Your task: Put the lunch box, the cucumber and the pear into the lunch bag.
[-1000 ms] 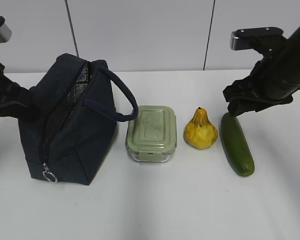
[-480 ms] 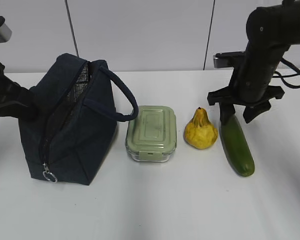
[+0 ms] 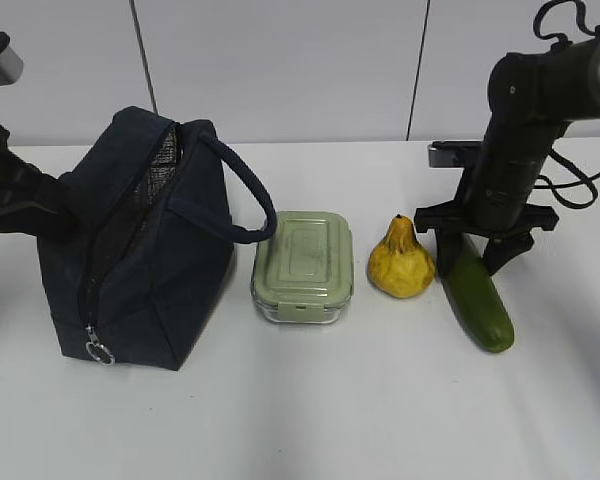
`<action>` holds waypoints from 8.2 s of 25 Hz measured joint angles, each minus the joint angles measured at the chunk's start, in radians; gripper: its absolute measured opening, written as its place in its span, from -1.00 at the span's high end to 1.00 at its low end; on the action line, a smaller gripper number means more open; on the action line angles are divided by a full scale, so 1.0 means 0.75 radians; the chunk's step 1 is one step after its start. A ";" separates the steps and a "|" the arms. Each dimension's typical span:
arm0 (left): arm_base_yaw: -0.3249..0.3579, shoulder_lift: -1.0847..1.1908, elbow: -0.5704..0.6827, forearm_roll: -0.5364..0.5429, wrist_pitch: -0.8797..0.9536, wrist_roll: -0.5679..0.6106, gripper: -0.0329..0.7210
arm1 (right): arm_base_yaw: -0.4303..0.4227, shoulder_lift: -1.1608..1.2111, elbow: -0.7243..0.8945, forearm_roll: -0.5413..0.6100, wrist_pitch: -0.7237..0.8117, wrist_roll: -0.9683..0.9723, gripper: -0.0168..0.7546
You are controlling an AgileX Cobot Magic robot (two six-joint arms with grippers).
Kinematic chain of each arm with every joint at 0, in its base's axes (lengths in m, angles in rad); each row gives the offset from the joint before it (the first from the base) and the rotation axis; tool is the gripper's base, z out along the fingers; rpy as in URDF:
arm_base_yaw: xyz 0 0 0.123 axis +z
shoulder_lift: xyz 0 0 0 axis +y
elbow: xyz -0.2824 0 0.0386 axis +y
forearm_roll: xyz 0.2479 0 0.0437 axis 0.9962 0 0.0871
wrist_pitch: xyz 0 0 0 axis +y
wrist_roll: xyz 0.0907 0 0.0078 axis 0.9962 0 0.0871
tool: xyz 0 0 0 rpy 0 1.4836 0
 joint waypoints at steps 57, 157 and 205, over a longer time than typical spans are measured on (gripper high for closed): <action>0.000 0.000 0.000 -0.007 -0.001 0.000 0.96 | 0.254 -0.111 -0.415 1.513 -0.197 -1.478 -0.63; 0.000 0.000 -0.001 -0.007 0.018 0.000 0.96 | 0.272 -0.200 -0.459 0.594 0.046 -0.505 0.01; 0.000 0.000 -0.001 -0.007 0.039 0.000 0.96 | -0.049 0.135 0.358 1.869 -0.036 -1.426 -0.45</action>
